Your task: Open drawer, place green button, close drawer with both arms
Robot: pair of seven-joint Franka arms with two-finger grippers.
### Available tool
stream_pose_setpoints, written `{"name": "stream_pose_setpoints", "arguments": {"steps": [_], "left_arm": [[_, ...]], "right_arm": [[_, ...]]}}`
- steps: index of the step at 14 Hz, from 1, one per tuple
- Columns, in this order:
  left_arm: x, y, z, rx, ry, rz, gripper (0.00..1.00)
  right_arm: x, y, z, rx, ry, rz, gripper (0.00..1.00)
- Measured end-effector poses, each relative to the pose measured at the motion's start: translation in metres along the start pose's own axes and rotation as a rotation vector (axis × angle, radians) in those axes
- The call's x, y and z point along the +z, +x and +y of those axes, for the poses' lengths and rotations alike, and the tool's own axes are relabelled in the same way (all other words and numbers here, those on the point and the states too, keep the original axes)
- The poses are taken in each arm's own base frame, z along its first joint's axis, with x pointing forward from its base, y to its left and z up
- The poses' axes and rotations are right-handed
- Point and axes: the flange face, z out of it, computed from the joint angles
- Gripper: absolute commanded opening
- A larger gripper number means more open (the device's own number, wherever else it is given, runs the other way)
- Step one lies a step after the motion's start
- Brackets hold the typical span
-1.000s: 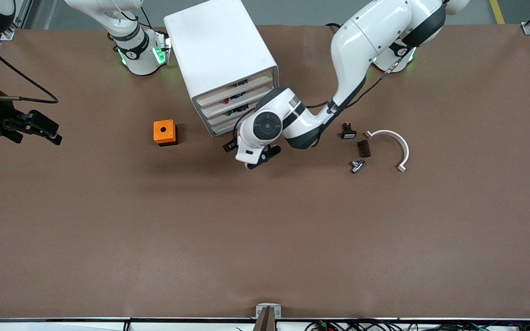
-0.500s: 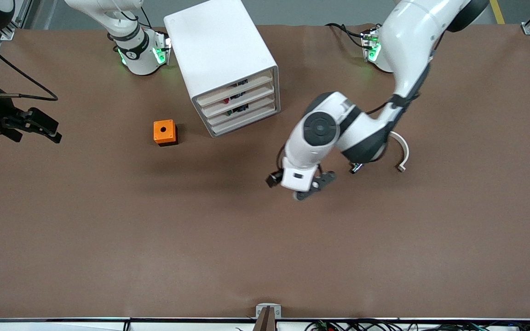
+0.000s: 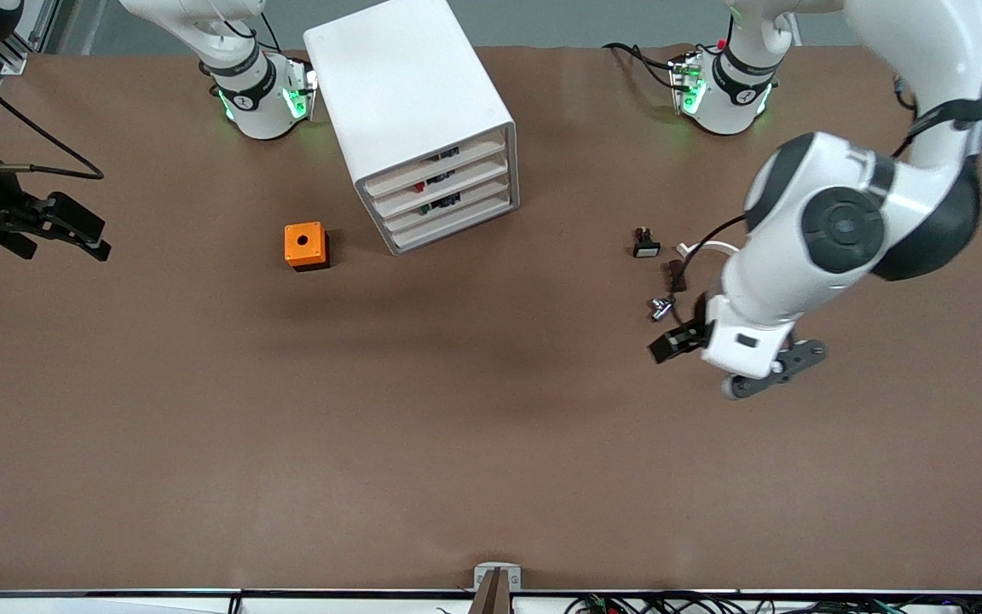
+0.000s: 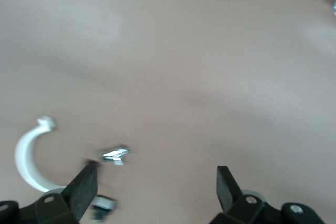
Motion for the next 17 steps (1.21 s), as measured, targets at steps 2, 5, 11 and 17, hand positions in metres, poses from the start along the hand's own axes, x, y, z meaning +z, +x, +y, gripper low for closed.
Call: {"name": "stream_pose_setpoints", "arguments": {"steps": [2,5,11,17], "left_arm": [[-0.02,0.016,-0.04,0.058,0.027,-0.007,1.0],[-0.048,0.037,-0.096,0.118,0.027,-0.004,1.0],[-0.077,0.065,-0.174,0.232,-0.014,0.006,1.0],[-0.089,0.081,-0.214,0.234,-0.039,0.038,1.0]], "right_arm": [[0.0,0.0,0.0,-0.001,0.0,0.0,1.0],[-0.001,-0.001,-0.001,-0.002,0.0,0.003,1.0],[-0.003,-0.001,-0.002,-0.006,0.001,0.005,1.0],[-0.009,-0.004,-0.002,-0.006,0.001,0.018,1.0]]}}
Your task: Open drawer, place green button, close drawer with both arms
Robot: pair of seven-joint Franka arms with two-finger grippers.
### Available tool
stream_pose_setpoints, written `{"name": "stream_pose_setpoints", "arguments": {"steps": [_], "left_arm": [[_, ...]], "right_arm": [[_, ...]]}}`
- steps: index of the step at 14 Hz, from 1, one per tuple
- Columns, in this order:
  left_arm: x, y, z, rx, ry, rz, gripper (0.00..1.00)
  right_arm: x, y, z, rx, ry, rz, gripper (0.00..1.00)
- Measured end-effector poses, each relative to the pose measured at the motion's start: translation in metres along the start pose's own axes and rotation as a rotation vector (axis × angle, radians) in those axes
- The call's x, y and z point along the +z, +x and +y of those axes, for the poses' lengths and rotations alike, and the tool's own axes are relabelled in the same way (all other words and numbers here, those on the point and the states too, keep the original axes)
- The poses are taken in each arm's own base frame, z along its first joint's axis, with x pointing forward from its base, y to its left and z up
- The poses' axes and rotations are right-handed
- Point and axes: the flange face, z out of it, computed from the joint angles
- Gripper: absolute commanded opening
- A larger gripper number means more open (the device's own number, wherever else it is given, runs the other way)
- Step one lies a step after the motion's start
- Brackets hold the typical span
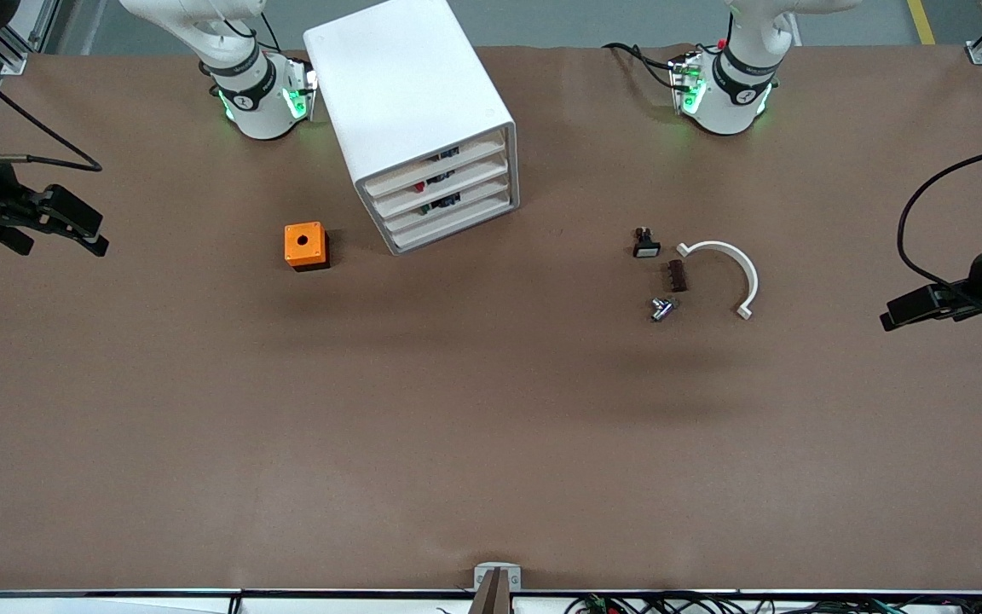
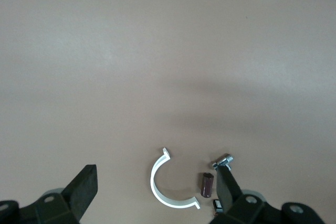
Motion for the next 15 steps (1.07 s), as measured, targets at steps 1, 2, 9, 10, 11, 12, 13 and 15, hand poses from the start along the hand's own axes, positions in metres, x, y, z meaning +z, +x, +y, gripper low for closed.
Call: {"name": "stream_pose_setpoints", "arguments": {"steps": [1,2,9,10,11,12,13,15], "left_arm": [[-0.001,0.0,-0.001,-0.001,0.0,0.005,1.0],[-0.001,0.001,-0.001,-0.001,-0.001,0.009,1.0],[-0.031,-0.009,0.006,0.012,-0.011,0.063,1.0],[-0.043,-0.015,0.008,0.017,-0.015,0.077,1.0],[-0.054,-0.023,0.011,0.025,-0.018,0.077,1.0],[-0.062,-0.031,0.014,0.031,-0.02,0.065,1.0],[-0.066,-0.037,0.016,0.034,-0.02,0.052,1.0],[-0.065,-0.041,0.018,0.031,-0.018,0.025,1.0]], "right_arm": [[-0.001,0.0,0.0,0.0,0.0,0.001,1.0],[-0.001,-0.001,0.0,0.001,0.0,0.002,1.0],[-0.005,-0.003,0.001,0.002,0.0,0.007,1.0],[-0.005,-0.004,0.002,0.002,-0.001,0.0,1.0],[-0.004,-0.006,0.002,0.002,-0.003,-0.018,1.0],[-0.003,-0.009,0.002,0.001,-0.005,-0.041,1.0],[-0.004,-0.012,0.003,-0.001,-0.007,-0.056,1.0],[-0.007,-0.016,0.003,-0.002,-0.009,-0.065,1.0]]}}
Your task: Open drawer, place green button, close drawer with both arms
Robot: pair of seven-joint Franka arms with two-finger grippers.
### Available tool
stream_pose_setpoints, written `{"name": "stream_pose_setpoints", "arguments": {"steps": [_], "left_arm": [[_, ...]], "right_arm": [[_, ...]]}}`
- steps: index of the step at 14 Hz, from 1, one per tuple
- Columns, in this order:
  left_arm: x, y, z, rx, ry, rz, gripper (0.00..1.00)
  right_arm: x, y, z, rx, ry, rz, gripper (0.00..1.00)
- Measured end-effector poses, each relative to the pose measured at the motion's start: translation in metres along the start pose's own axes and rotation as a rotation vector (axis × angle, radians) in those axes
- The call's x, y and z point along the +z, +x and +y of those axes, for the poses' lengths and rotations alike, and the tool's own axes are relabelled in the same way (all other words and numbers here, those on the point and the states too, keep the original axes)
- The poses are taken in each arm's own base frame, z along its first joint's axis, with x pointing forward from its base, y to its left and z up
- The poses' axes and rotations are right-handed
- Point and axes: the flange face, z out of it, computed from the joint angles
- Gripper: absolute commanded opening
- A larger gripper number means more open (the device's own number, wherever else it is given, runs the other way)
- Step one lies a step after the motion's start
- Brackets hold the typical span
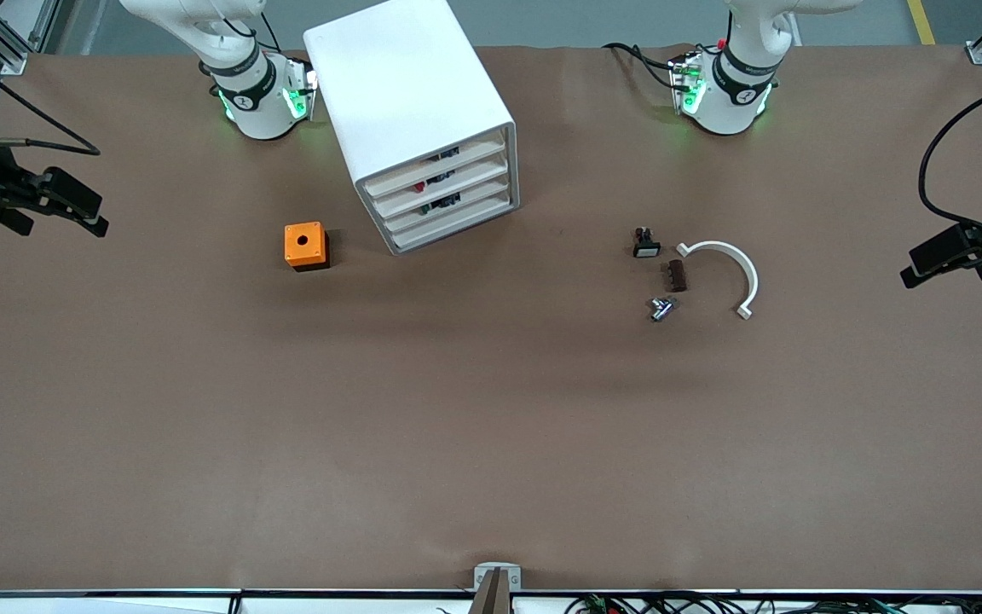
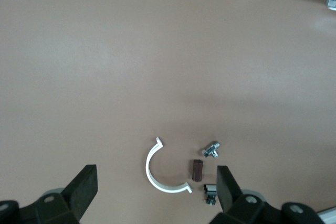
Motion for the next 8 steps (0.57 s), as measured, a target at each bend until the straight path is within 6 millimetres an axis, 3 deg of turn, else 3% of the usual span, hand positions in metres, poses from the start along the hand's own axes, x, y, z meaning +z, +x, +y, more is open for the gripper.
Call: {"name": "stream_pose_setpoints", "arguments": {"steps": [8], "left_arm": [[0.0038,-0.0024,-0.0008,-0.002,0.003,-0.026,1.0]], "right_arm": [[-0.0023,-0.0014,0.0005,0.0,-0.001,0.003,1.0]]}}
